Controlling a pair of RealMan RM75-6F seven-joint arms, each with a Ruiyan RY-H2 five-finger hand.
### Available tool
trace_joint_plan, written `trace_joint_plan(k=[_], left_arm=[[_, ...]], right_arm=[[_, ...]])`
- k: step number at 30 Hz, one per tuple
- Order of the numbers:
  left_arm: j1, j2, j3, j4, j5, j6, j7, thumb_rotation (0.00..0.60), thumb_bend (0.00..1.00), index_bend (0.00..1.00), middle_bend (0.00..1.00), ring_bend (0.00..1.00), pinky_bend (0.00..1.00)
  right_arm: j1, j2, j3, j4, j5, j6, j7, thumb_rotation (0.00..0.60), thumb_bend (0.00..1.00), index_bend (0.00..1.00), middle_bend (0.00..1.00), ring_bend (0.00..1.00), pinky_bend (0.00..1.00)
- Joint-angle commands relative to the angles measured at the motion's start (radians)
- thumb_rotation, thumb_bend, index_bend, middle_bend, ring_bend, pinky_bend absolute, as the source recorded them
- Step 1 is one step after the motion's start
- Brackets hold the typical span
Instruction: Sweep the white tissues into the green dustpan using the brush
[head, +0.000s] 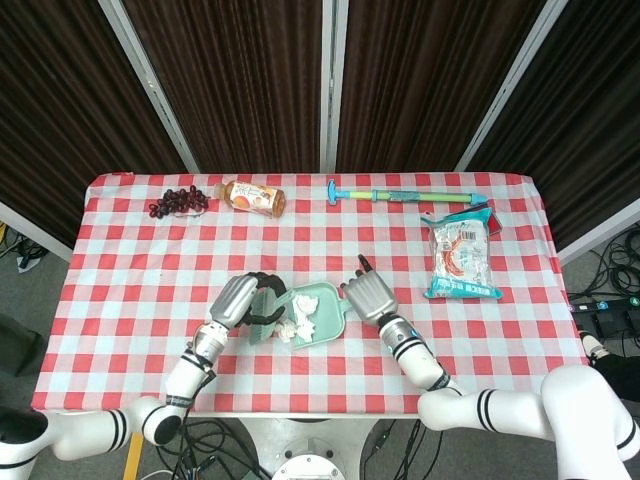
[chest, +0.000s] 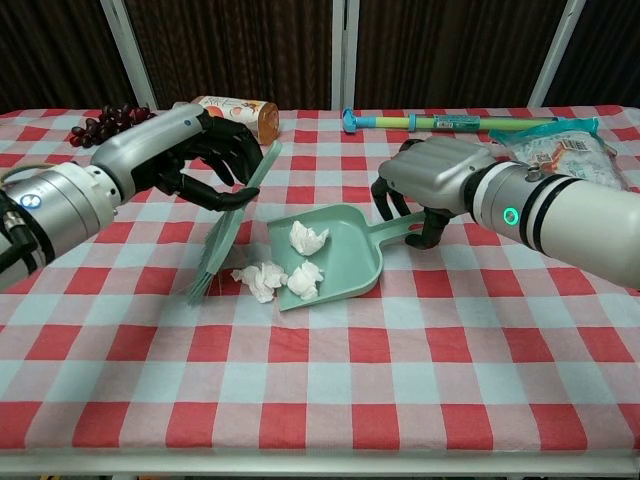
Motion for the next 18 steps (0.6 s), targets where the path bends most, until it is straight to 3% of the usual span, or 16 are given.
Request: trace_joint_plan(k=[1, 18], left_arm=[[-0.001, -0.022, -0.008, 0.008, 0.011, 0.007, 0.0, 0.6, 0.46, 0.51, 0.54, 0.39, 0.37], [-0.038, -0.079, -0.089, 0.057, -0.038, -0.055, 0.009, 0.6, 0.46, 0.51, 0.54, 0.39, 0.38]], right_arm=[[0.005, -0.02, 0.012, -0.006, 0.02, 0.015, -0.011, 0.6, 0.42, 0.7, 0.58, 0.31, 0.05], [0.019, -0.134, 0.101, 0.016, 0.128, 0.029, 0.047, 0.6, 0.42, 0.71, 0.58, 0.32, 0.01]])
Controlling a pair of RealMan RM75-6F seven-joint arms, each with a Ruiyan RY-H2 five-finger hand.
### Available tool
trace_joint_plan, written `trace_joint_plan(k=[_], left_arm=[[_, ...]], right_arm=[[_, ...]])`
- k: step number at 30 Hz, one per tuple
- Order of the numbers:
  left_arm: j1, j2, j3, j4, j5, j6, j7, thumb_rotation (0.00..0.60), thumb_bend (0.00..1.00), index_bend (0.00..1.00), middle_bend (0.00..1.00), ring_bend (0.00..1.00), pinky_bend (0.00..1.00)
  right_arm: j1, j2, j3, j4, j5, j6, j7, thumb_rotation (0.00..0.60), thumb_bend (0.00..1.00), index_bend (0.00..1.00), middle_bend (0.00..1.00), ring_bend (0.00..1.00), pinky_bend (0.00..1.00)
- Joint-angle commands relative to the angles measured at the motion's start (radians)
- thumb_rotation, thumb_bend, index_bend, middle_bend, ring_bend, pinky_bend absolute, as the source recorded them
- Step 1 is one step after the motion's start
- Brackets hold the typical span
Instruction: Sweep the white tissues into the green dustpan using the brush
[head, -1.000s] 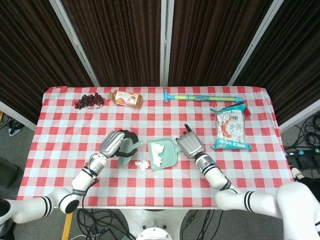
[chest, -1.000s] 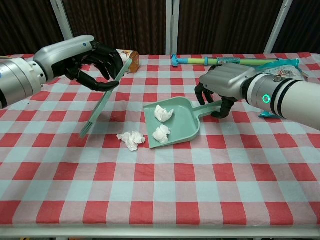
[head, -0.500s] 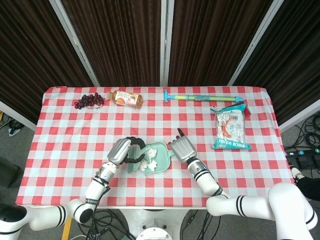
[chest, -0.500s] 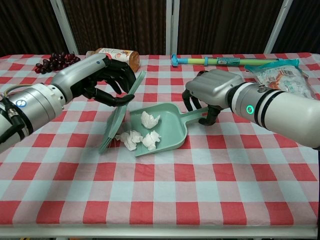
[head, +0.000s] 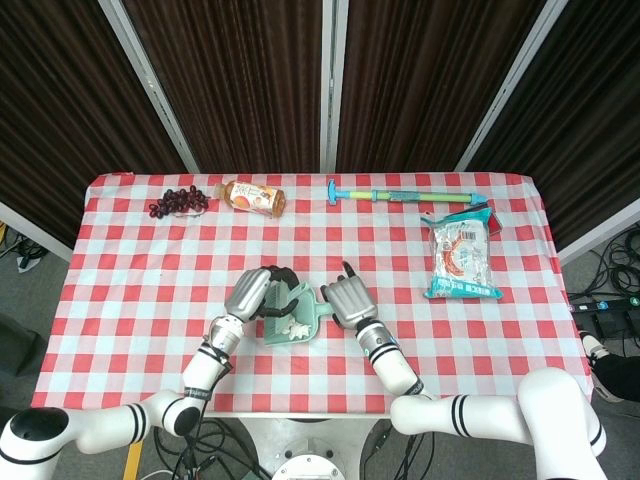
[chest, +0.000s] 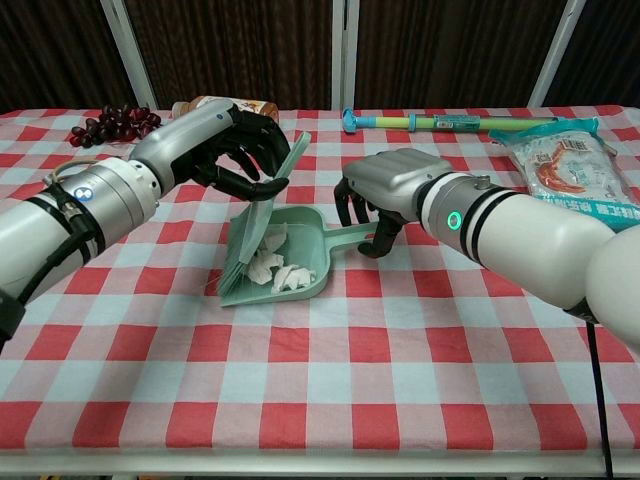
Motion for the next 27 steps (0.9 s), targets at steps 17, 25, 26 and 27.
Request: trace_joint_plan(k=[17, 25, 26, 27], left_arm=[[0.018, 0.077, -0.027, -0.037, 0.037, 0.049, 0.008, 0.6, 0.46, 0.51, 0.54, 0.39, 0.38], [0.042, 0.122, -0.003, 0.017, 0.058, 0.076, 0.049, 0.6, 0.46, 0.51, 0.54, 0.39, 0.38], [0.039, 0.123, 0.008, 0.046, 0.062, 0.071, 0.085, 0.6, 0.46, 0.51, 0.54, 0.39, 0.38], [0.035, 0.123, 0.016, 0.069, 0.063, 0.064, 0.116, 0.6, 0.46, 0.51, 0.54, 0.39, 0.38]], right_arm=[[-0.015, -0.015, 0.007, 0.038, -0.017, 0.019, 0.045, 0.6, 0.42, 0.62, 0.52, 0.28, 0.0], [-0.043, 0.028, -0.004, 0.009, -0.029, 0.031, 0.062, 0.6, 0.32, 0.43, 0.43, 0.2, 0.0], [-0.044, 0.031, -0.005, 0.005, -0.023, 0.03, 0.059, 0.6, 0.25, 0.35, 0.37, 0.16, 0.0], [-0.045, 0.032, -0.006, 0.003, -0.018, 0.03, 0.056, 0.6, 0.22, 0.32, 0.35, 0.15, 0.0]])
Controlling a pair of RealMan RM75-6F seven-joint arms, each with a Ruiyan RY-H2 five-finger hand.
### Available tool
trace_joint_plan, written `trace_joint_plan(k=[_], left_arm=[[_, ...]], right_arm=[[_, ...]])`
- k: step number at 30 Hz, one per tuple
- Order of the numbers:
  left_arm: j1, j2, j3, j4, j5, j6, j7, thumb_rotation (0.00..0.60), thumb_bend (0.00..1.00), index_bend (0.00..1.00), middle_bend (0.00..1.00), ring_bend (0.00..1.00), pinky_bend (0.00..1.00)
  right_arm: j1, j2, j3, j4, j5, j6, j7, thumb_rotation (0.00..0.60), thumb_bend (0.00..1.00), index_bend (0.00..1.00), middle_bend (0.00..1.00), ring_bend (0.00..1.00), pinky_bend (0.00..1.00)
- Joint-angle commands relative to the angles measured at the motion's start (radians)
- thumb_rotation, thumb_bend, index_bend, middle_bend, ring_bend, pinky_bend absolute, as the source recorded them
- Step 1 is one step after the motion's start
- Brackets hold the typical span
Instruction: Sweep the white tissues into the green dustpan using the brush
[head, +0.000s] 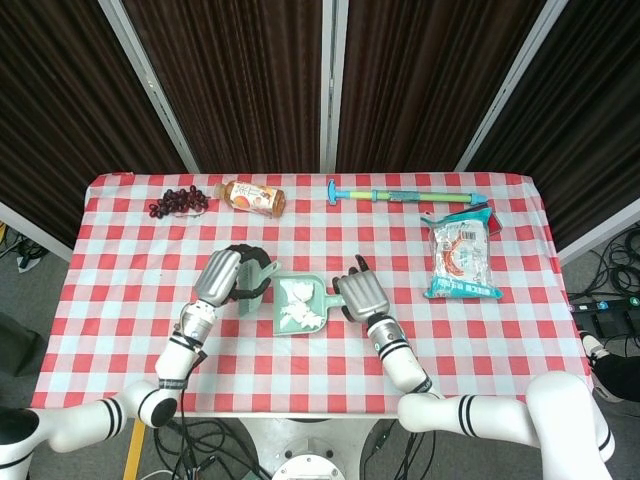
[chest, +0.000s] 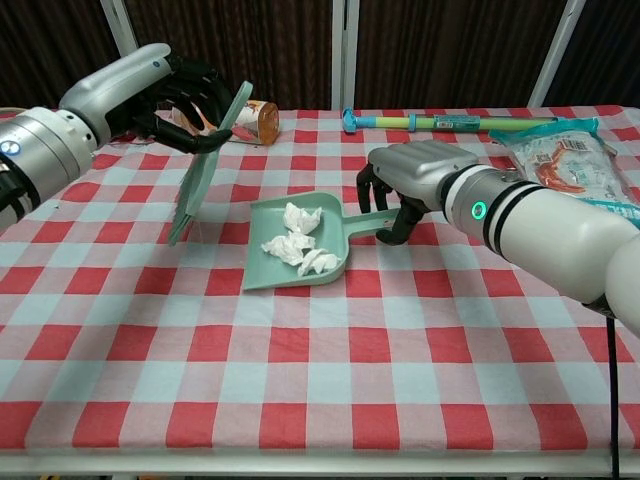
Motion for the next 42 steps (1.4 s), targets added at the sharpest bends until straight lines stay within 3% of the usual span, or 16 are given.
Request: trace_joint_plan(k=[1, 4, 7, 10, 15, 20, 27, 32, 38, 42], left_arm=[[-0.006, 0.006, 0.029, 0.075, 0.004, -0.024, 0.098, 0.6, 0.46, 0.51, 0.54, 0.39, 0.38], [-0.017, 0.003, 0.042, 0.12, -0.015, -0.06, 0.178, 0.6, 0.46, 0.51, 0.54, 0.39, 0.37], [-0.021, 0.005, 0.046, 0.131, -0.043, -0.092, 0.237, 0.6, 0.46, 0.51, 0.54, 0.39, 0.37], [-0.025, 0.01, 0.043, 0.122, -0.077, -0.117, 0.3, 0.6, 0.46, 0.48, 0.53, 0.39, 0.37], [-0.033, 0.043, 0.033, 0.055, -0.128, -0.162, 0.351, 0.6, 0.39, 0.31, 0.41, 0.37, 0.34], [-0.026, 0.068, 0.03, 0.02, -0.134, -0.15, 0.363, 0.6, 0.34, 0.25, 0.36, 0.35, 0.34], [0.081, 0.224, 0.047, -0.053, -0.08, -0.016, 0.26, 0.6, 0.29, 0.27, 0.35, 0.34, 0.33], [0.195, 0.33, 0.1, -0.042, -0.025, 0.102, 0.19, 0.6, 0.28, 0.32, 0.35, 0.34, 0.3], [0.336, 0.42, 0.171, -0.096, 0.01, 0.238, 0.175, 0.6, 0.26, 0.31, 0.34, 0.3, 0.27], [0.421, 0.448, 0.206, -0.158, 0.032, 0.336, 0.19, 0.6, 0.26, 0.31, 0.34, 0.29, 0.26]], right_arm=[[-0.004, 0.005, -0.004, -0.008, 0.012, -0.001, -0.009, 0.6, 0.14, 0.23, 0.29, 0.11, 0.0], [-0.005, 0.006, -0.005, -0.014, 0.01, 0.001, -0.009, 0.6, 0.03, 0.11, 0.19, 0.03, 0.0], [-0.01, 0.015, -0.004, -0.03, -0.002, 0.01, -0.002, 0.6, 0.01, 0.07, 0.14, 0.0, 0.0], [-0.022, 0.04, 0.004, -0.063, -0.024, 0.026, 0.02, 0.6, 0.0, 0.06, 0.13, 0.0, 0.0], [-0.054, 0.124, 0.01, -0.153, -0.089, 0.08, 0.049, 0.6, 0.0, 0.06, 0.13, 0.0, 0.0], [-0.101, 0.233, 0.007, -0.252, -0.141, 0.128, 0.085, 0.6, 0.01, 0.06, 0.14, 0.0, 0.0], [-0.241, 0.446, -0.065, -0.328, -0.284, 0.176, 0.271, 0.6, 0.09, 0.06, 0.17, 0.0, 0.0], [-0.353, 0.597, -0.146, -0.287, -0.479, 0.216, 0.481, 0.6, 0.13, 0.08, 0.15, 0.0, 0.0], [-0.502, 0.669, -0.211, -0.194, -0.649, 0.369, 0.739, 0.6, 0.13, 0.08, 0.14, 0.0, 0.0], [-0.595, 0.689, -0.233, -0.15, -0.691, 0.468, 0.845, 0.6, 0.14, 0.09, 0.14, 0.0, 0.0]])
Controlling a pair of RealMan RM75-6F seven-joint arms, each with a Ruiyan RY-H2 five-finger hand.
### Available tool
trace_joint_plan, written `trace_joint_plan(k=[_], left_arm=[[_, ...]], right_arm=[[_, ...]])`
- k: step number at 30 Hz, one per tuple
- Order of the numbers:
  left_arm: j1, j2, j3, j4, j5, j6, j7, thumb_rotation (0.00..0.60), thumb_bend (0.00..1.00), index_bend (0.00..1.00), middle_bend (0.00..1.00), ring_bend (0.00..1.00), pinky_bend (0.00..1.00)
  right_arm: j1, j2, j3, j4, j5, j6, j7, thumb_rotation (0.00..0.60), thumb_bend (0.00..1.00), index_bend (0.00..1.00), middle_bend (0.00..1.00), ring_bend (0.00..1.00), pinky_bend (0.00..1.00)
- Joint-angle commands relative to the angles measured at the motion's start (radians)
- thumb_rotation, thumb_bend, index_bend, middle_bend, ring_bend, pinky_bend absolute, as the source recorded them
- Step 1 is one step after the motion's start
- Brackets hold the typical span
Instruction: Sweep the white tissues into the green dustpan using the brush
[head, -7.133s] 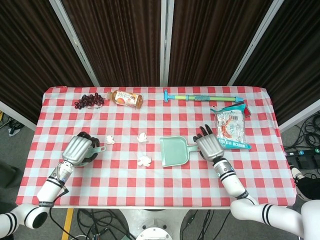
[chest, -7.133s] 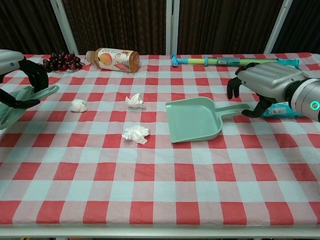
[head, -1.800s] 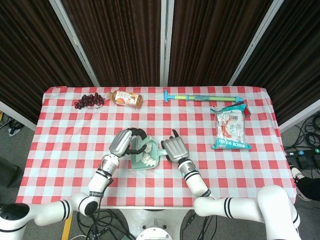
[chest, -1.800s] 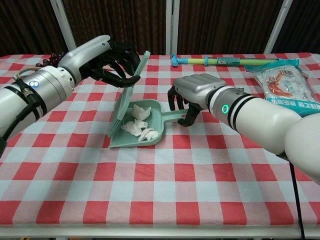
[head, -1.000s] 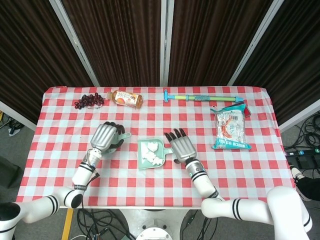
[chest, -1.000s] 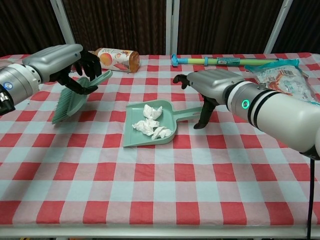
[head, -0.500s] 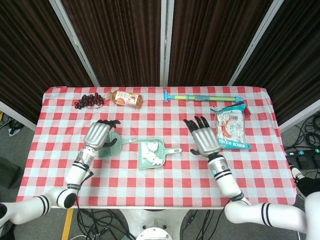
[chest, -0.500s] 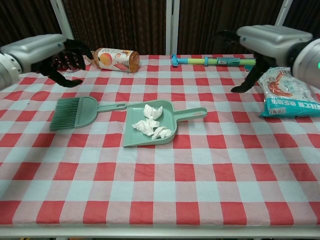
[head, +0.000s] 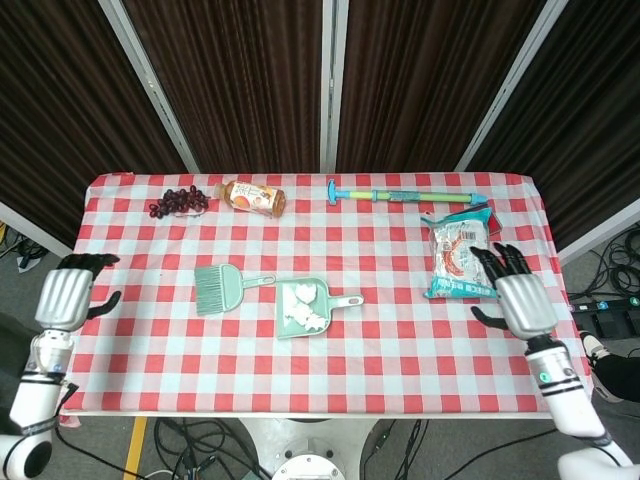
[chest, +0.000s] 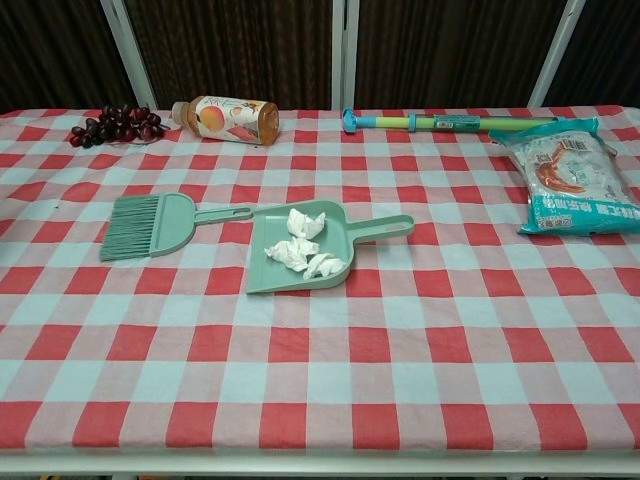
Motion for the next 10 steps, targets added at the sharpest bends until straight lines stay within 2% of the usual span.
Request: trace_joint_plan(k=[1, 5, 10], left_arm=[[0.077, 0.031, 0.044, -0.063, 0.03, 0.088, 0.011, 0.6, 0.26, 0.31, 0.34, 0.29, 0.26], [0.144, 0.048, 0.078, -0.105, 0.05, 0.15, 0.055, 0.6, 0.26, 0.31, 0.34, 0.29, 0.25], [0.195, 0.051, 0.089, -0.11, 0.049, 0.185, 0.061, 0.6, 0.26, 0.31, 0.34, 0.29, 0.24]], right_arm=[[-0.126, 0.05, -0.046, 0.066, -0.076, 0.127, 0.132, 0.6, 0.14, 0.09, 0.14, 0.0, 0.0], [-0.198, 0.068, -0.058, 0.078, -0.092, 0.184, 0.188, 0.6, 0.15, 0.11, 0.14, 0.0, 0.0], [-0.241, 0.072, -0.065, 0.099, -0.103, 0.19, 0.218, 0.6, 0.17, 0.12, 0.14, 0.0, 0.0]])
